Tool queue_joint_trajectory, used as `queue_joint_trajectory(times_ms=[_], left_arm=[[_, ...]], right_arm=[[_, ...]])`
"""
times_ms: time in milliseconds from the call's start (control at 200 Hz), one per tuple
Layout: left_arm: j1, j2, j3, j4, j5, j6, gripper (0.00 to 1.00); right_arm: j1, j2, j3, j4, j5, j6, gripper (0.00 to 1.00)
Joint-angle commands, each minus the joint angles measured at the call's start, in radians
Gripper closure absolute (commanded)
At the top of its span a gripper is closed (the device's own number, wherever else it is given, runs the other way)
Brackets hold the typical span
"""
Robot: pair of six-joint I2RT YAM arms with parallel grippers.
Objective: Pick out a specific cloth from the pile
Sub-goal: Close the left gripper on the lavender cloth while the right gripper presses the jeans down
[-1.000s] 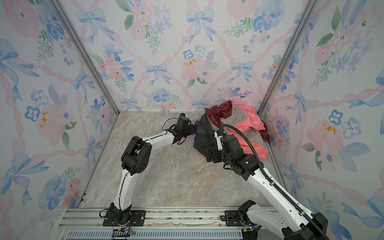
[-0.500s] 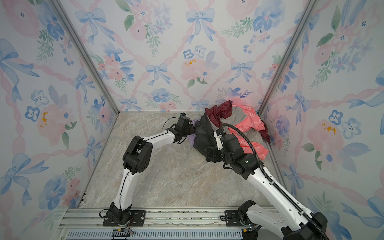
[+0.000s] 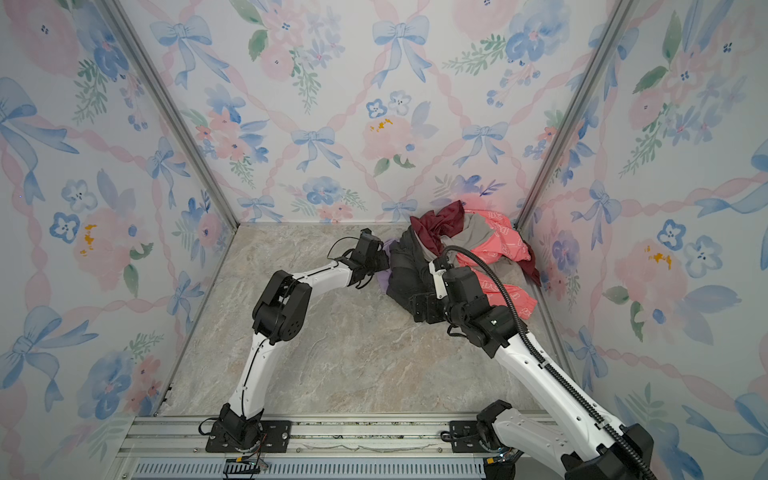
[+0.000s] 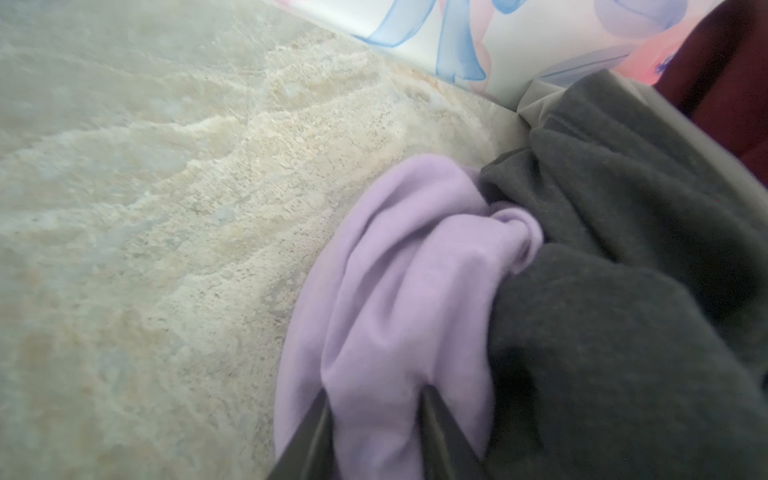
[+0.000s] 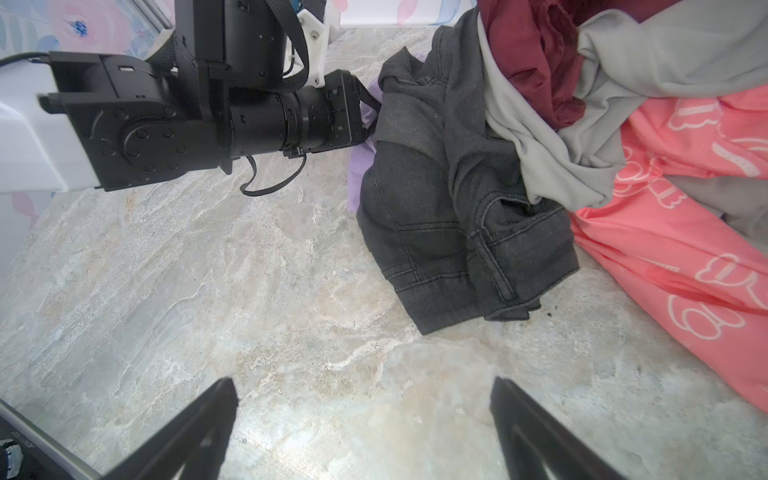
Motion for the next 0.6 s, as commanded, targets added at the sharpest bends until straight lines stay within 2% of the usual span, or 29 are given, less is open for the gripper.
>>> queue_joint_trajectory(times_ms=[0, 60, 595], left_arm=[[-0.008, 0.037, 0.037, -0.007, 0.014, -0.004, 0.87], [-0.007, 0.035, 0.038, -0.006, 0.004, -0.005, 1.0], [-0.017, -0.144, 0.065, 0.0, 0.003, 0.076, 1.0]], right_arm=[[-0.015, 0.003, 0.007, 0.001, -0.013, -0.014, 0.02], [-0.02, 0.0, 0.008, 0.002, -0.013, -0.015, 0.02], [-0.082, -0.001, 0.006, 0.042, -0.016, -0.011, 0.02]])
